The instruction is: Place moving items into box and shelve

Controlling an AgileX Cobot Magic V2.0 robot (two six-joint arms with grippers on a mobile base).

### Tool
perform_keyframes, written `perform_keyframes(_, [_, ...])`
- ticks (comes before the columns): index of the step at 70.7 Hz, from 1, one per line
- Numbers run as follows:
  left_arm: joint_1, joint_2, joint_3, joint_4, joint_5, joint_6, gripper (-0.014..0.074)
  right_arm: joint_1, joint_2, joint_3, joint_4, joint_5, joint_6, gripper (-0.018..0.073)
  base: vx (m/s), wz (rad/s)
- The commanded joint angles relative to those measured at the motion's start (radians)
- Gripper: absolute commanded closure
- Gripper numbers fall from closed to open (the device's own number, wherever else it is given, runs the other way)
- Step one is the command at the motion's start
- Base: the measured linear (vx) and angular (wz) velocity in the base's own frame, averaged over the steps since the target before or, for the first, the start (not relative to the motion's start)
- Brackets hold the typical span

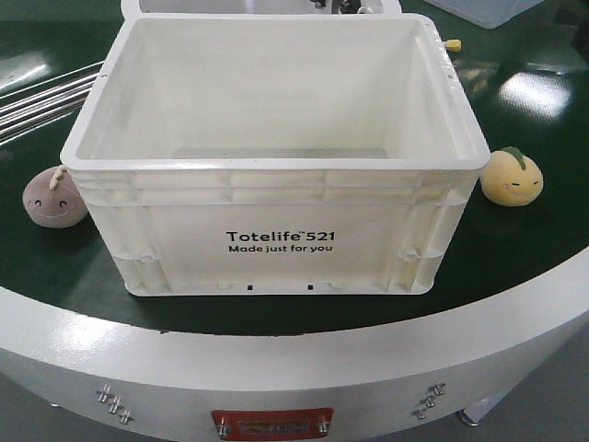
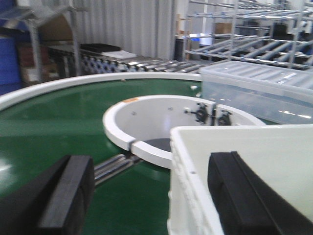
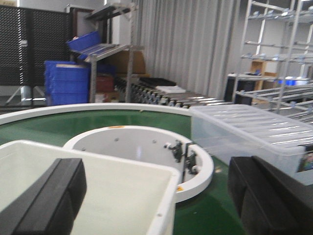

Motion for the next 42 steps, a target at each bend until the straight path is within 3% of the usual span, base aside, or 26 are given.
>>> perform_keyframes(1, [0.026, -0.027, -0.040, 0.029, -0.049, -0.001, 0.0020, -0.065, -0.011, -0.037, 0.002, -0.081, -0.013, -0.0065, 0.00, 0.00])
perform_keyframes(10, [0.031, -0.026, -0.040, 0.040, -0.013, -0.006, 0.0020, -0.230, -0.012, -0.037, 0.007, -0.049, 0.021, -0.0060, 0.00, 0.00])
perform_keyframes(18, [0.031, -0.026, -0.040, 0.040, -0.010, -0.024, 0.0020, -0.332, -0.012, -0.037, 0.002, 0.010, 0.010, -0.0049, 0.00, 0.00])
perform_keyframes(42, [0.031, 0.030, -0.041, 0.040, -0.070, -0.055, 0.0020, -0.330, 0.007, -0.037, 0.006, 0.010, 0.016, -0.0026, 0.00, 0.00])
